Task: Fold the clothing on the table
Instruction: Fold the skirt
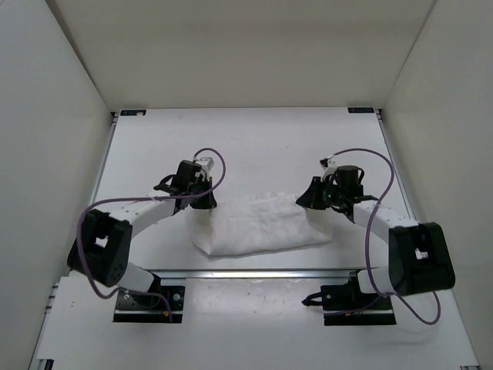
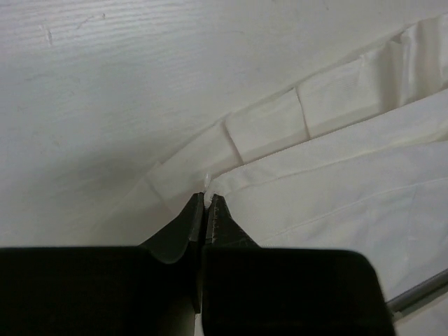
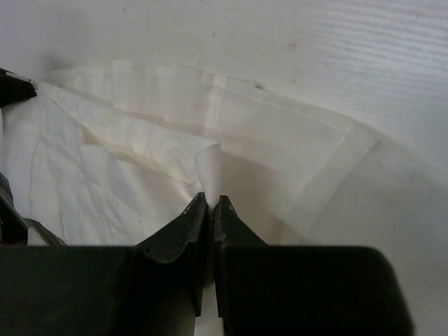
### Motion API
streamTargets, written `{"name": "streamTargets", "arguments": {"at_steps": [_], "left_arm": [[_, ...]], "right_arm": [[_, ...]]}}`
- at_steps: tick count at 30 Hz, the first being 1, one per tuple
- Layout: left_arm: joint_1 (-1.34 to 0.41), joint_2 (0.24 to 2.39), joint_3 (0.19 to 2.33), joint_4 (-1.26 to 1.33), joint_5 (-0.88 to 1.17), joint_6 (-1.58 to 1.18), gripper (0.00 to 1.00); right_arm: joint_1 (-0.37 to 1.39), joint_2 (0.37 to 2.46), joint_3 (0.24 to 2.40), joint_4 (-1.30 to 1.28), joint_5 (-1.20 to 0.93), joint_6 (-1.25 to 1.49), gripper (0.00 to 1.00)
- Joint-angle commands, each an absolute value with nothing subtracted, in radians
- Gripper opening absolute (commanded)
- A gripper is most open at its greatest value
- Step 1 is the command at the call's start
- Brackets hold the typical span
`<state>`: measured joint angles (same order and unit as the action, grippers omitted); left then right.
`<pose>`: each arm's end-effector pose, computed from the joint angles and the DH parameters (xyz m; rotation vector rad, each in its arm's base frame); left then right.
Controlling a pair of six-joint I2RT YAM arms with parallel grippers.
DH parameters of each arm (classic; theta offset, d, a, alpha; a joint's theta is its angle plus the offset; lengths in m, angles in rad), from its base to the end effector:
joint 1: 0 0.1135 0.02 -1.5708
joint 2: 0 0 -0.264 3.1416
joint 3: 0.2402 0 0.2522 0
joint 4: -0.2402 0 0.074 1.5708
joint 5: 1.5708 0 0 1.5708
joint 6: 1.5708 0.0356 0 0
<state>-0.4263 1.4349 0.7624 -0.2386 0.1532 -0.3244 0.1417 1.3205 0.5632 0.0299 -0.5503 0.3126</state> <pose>0.2528 -0.1208 0.1831 0.1958 2.5304 -0.4996 0.2466 0.0540 0.1752 -0.0939 2.3153 0.8646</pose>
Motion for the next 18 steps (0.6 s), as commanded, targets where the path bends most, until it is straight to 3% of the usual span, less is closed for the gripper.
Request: {"name": "streamTargets", "arguments": {"at_steps": [1, 6, 8, 9, 10, 12, 13, 14, 15, 18], "left_arm": [[-0.374, 1.503, 0.827, -0.216, 0.038, -0.33, 0.0], [-0.37, 1.595, 0.919, -0.196, 0.034, -0.298, 0.0], [-0.371, 1.64, 0.985, -0.21, 0.031, -0.284, 0.08], [-0.37, 1.647, 1.002, -0.219, 0.032, -0.278, 0.1], [-0.368, 1.66, 1.026, -0.228, 0.02, -0.266, 0.14], [-0.353, 1.664, 1.052, -0.227, 0.023, -0.256, 0.33], [-0.348, 1.666, 1.077, -0.239, 0.023, -0.252, 0.39], [-0.339, 1.661, 1.101, -0.241, 0.026, -0.256, 0.5], [-0.334, 1.651, 1.123, -0.256, 0.032, -0.253, 0.69], [-0.327, 1.618, 1.149, -0.308, 0.014, -0.253, 0.94]], "right_arm": [[0.091, 1.426, 0.662, 0.144, -0.509, 0.291, 0.0], [0.091, 1.58, 0.787, 0.135, -0.526, 0.259, 0.0], [0.078, 1.603, 0.822, 0.124, -0.529, 0.244, 0.0], [0.078, 1.614, 0.843, 0.115, -0.538, 0.239, 0.03], [0.063, 1.618, 0.871, 0.1, -0.554, 0.241, 0.14], [0.035, 1.618, 0.909, 0.083, -0.577, 0.238, 0.47], [0.035, 1.615, 0.945, 0.052, -0.584, 0.236, 0.52], [0.026, 1.609, 0.962, 0.034, -0.581, 0.224, 0.59], [0.022, 1.6, 0.989, 0.002, -0.58, 0.207, 0.69], [0.031, 1.549, 1.02, -0.098, -0.536, 0.169, 0.74]]}}
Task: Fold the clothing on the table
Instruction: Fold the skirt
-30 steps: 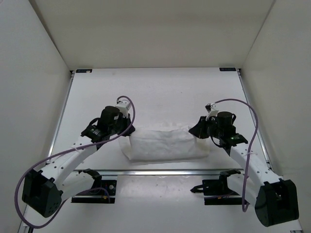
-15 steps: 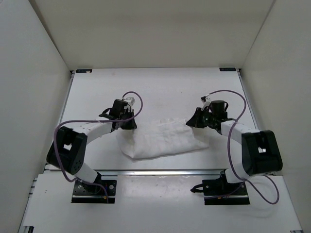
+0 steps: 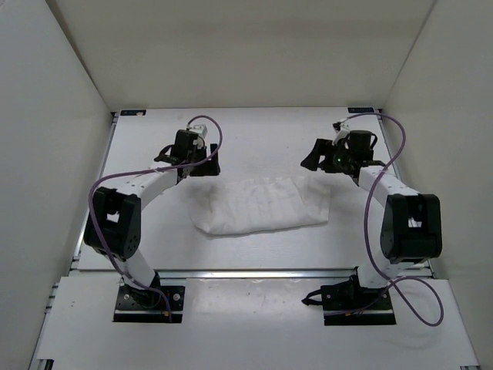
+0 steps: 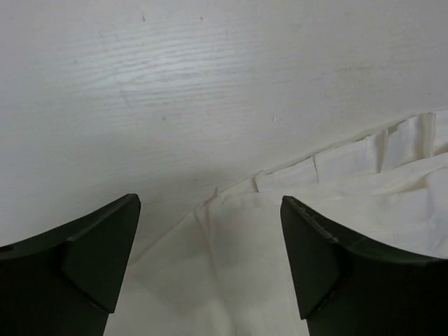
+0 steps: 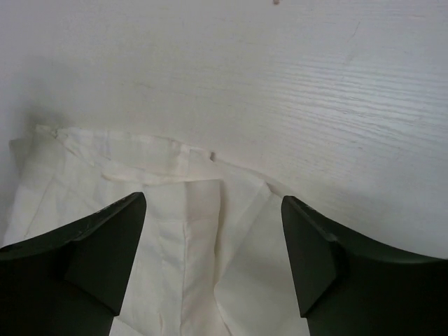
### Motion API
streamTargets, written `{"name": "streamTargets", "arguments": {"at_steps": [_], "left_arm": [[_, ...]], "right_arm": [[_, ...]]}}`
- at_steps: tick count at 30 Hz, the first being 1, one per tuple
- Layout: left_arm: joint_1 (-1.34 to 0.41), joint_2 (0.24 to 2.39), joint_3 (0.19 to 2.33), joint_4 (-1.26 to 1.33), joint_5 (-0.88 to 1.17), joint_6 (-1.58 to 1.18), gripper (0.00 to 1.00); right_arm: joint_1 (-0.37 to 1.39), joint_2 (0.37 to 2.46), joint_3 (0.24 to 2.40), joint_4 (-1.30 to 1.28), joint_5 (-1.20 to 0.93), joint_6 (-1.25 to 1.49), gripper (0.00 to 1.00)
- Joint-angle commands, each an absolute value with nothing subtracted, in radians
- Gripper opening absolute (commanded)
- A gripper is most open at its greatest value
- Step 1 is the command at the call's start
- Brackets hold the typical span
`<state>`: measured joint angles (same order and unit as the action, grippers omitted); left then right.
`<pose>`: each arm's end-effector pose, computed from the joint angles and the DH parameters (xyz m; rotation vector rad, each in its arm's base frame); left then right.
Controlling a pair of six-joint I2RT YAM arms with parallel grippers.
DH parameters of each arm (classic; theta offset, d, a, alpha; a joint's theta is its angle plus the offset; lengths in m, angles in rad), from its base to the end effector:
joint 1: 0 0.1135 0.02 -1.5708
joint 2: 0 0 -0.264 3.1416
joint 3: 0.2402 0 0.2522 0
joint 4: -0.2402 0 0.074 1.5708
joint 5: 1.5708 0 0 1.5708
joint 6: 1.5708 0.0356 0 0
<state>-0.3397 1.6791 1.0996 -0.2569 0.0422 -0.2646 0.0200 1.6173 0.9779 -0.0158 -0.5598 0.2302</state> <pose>0.3387 -0.1213 0.2107 0.1111 2.4301 -0.3274 0.3468 0.0258 0.2157 -0.0787 2.2111 0.7594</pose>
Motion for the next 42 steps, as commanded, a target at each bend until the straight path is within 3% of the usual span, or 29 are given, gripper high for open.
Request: {"name": "streamTargets", "arguments": {"at_steps": [1, 6, 8, 9, 11, 14, 16, 20, 27, 31, 36, 39, 40, 42], "left_arm": [[-0.321, 1.593, 1.157, -0.327, 0.02, -0.261, 0.95], [-0.443, 1.462, 1.073, -0.342, 0.003, -0.297, 0.83], [-0.482, 1.436, 1.019, -0.325, -0.029, -0.333, 0.63], [-0.503, 1.431, 0.984, -0.322, -0.015, -0.347, 0.56], [-0.523, 1.422, 0.93, -0.307, -0.008, -0.394, 0.27], [-0.543, 1.431, 0.875, -0.301, -0.023, -0.408, 0.0], [-0.537, 1.442, 0.858, -0.299, -0.017, -0.417, 0.0], [-0.526, 1.456, 0.818, -0.262, -0.006, -0.423, 0.0], [-0.519, 1.522, 0.792, -0.242, -0.002, -0.425, 0.0], [-0.518, 1.558, 0.801, -0.258, -0.002, -0.422, 0.0], [-0.526, 1.595, 0.824, -0.267, -0.005, -0.414, 0.0], [-0.532, 1.631, 0.85, -0.294, -0.008, -0.417, 0.0], [-0.531, 1.638, 0.86, -0.299, -0.005, -0.416, 0.0], [-0.535, 1.657, 0.871, -0.307, -0.005, -0.42, 0.0]], "right_arm": [[0.035, 1.525, 1.009, -0.135, -0.514, 0.151, 0.76], [0.054, 1.428, 0.902, -0.27, -0.356, 0.101, 0.85], [0.052, 1.404, 0.858, -0.328, -0.332, 0.094, 0.93], [0.057, 1.408, 0.847, -0.334, -0.322, 0.098, 0.92], [0.063, 1.378, 0.806, -0.328, -0.334, 0.11, 0.9], [0.084, 1.359, 0.776, -0.301, -0.347, 0.136, 0.9], [0.095, 1.348, 0.77, -0.275, -0.344, 0.149, 0.95], [0.106, 1.394, 0.775, -0.264, -0.382, 0.16, 0.94], [0.199, 1.488, 0.801, -0.281, -0.259, 0.118, 0.92], [0.206, 1.529, 0.81, -0.282, -0.192, 0.112, 0.49], [0.209, 1.603, 0.864, -0.333, -0.14, 0.092, 0.4], [0.219, 1.66, 0.888, -0.354, -0.107, 0.095, 0.08], [0.219, 1.669, 0.894, -0.356, -0.109, 0.088, 0.02], [0.224, 1.677, 0.902, -0.354, -0.115, 0.086, 0.0]]}}
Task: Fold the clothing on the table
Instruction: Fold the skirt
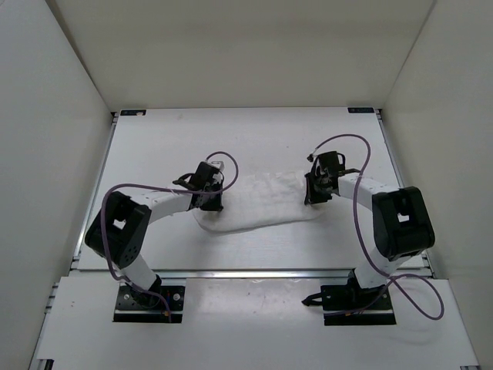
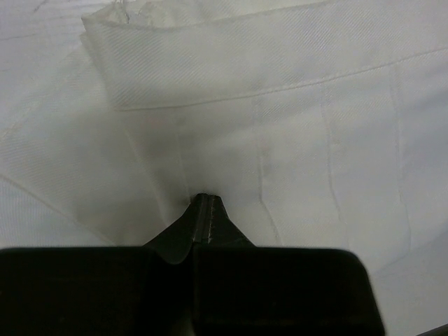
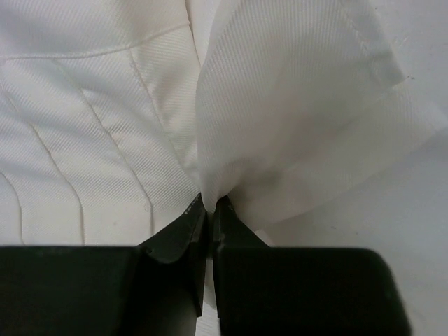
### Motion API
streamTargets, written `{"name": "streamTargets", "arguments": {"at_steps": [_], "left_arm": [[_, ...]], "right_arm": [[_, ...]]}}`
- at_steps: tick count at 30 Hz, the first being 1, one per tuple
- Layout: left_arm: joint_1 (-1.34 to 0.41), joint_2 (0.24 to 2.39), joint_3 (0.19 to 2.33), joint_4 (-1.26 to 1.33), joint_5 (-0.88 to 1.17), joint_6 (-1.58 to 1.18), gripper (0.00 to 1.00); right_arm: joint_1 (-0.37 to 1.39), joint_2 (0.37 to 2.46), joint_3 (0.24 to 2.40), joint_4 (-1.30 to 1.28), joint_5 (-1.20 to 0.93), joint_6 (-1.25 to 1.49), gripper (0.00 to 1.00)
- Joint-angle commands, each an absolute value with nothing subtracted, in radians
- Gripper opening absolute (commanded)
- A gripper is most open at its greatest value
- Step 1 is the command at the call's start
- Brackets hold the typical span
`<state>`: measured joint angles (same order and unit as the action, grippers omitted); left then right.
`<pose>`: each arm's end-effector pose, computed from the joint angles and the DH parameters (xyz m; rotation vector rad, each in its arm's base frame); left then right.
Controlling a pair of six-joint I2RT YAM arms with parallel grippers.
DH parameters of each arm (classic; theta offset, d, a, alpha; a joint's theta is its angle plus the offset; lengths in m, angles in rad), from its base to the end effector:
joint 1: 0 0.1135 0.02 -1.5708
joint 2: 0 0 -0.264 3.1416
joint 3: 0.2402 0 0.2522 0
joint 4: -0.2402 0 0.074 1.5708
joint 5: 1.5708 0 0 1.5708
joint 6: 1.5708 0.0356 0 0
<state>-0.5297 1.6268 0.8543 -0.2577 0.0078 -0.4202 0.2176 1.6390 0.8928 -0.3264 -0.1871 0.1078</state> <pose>0.2661 -0.1561 0.1551 0.1475 2.6392 -0.3441 0.3019 0.0735 0.1589 -0.2092 2.6506 0.3556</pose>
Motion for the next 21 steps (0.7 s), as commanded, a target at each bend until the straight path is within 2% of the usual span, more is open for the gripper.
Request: {"name": "streamTargets", "arguments": {"at_steps": [1, 10, 16, 21], "left_arm": [[-0.534, 1.666, 0.879, -0.307, -0.003, -0.417, 0.0], [-0.558, 1.781, 0.985, -0.331, 0.051, -0.44, 0.0], [-0.561, 1.884, 1.064, -0.282, 0.193, -0.471, 0.0], [-0.568, 1.947, 1.13, -0.227, 0.262, -0.523, 0.0]], "right_arm": [[0.224, 1.69, 0.911, -0.354, -0.12, 0.08, 0.0], [0.261, 1.638, 1.21, -0.514, -0.138, 0.014, 0.0], [0.422, 1.6, 1.385, -0.503, -0.164, 0.032, 0.0], [0.518, 1.658, 1.41, -0.462, -0.224, 0.09, 0.0]]}}
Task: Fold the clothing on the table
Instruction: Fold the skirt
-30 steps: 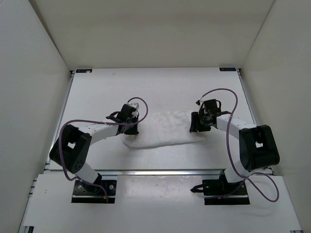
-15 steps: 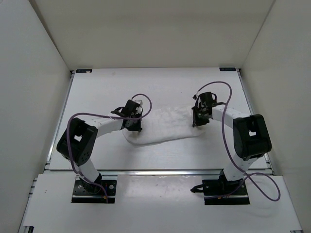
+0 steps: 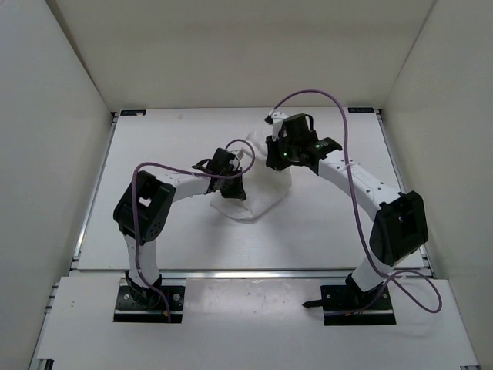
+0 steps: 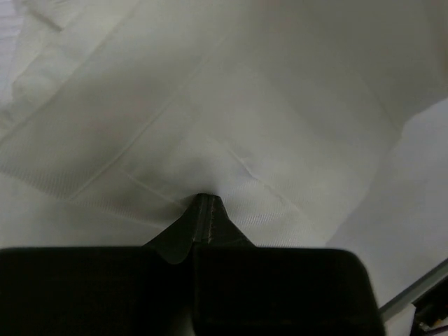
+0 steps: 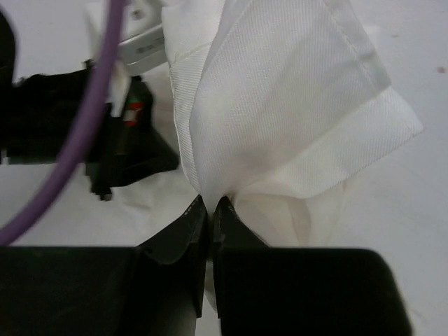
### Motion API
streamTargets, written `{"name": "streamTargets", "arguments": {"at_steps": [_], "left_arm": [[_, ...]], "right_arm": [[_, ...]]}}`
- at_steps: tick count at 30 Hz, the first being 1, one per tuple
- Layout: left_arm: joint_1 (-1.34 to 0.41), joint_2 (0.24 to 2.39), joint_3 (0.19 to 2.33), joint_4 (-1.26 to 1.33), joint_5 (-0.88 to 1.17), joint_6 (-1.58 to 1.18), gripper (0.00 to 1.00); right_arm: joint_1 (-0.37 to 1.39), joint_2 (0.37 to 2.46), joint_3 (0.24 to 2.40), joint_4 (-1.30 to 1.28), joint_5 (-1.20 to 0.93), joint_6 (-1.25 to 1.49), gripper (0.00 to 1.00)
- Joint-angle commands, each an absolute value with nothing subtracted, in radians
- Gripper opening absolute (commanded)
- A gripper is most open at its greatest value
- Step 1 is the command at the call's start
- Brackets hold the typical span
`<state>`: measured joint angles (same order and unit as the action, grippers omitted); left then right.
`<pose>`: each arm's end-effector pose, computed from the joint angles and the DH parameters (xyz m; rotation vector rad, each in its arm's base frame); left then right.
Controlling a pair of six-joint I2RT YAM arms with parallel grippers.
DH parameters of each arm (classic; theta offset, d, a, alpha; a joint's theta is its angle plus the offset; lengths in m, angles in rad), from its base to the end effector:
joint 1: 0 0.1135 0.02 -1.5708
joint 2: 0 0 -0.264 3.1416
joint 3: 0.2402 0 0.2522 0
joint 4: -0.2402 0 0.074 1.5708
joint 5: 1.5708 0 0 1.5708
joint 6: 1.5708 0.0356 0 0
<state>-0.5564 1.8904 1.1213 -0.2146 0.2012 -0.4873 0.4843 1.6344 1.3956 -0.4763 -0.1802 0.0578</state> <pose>0.3198 -0.2073 0.1462 0.1730 2.6555 -0.6336 0.3256 0.1785 0.3058 -0.5839 2.2454 0.4848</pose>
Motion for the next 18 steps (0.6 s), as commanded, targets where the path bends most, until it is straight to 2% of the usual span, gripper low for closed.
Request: {"name": "streamTargets", "arguments": {"at_steps": [1, 7, 13, 18], "left_arm": [[-0.566, 1.966, 1.14, -0.213, 0.279, -0.538, 0.0], [-0.506, 1.999, 1.111, -0.128, 0.345, -0.597, 0.0], [-0.459, 2.014, 1.045, -0.02, 0.429, -0.656, 0.0], [-0.453, 2.022, 1.008, 0.057, 0.488, -0.699, 0.0]], "right_arm": [[0.541, 1.667, 1.407, -0.463, -0.229, 0.091, 0.0], [0.61, 1.678, 1.313, -0.39, -0.304, 0.159, 0.0], [0.638, 1.671, 1.188, -0.273, -0.507, 0.251, 0.0], [0.647, 1.686, 1.118, -0.187, -0.538, 0.29, 0.0]]}}
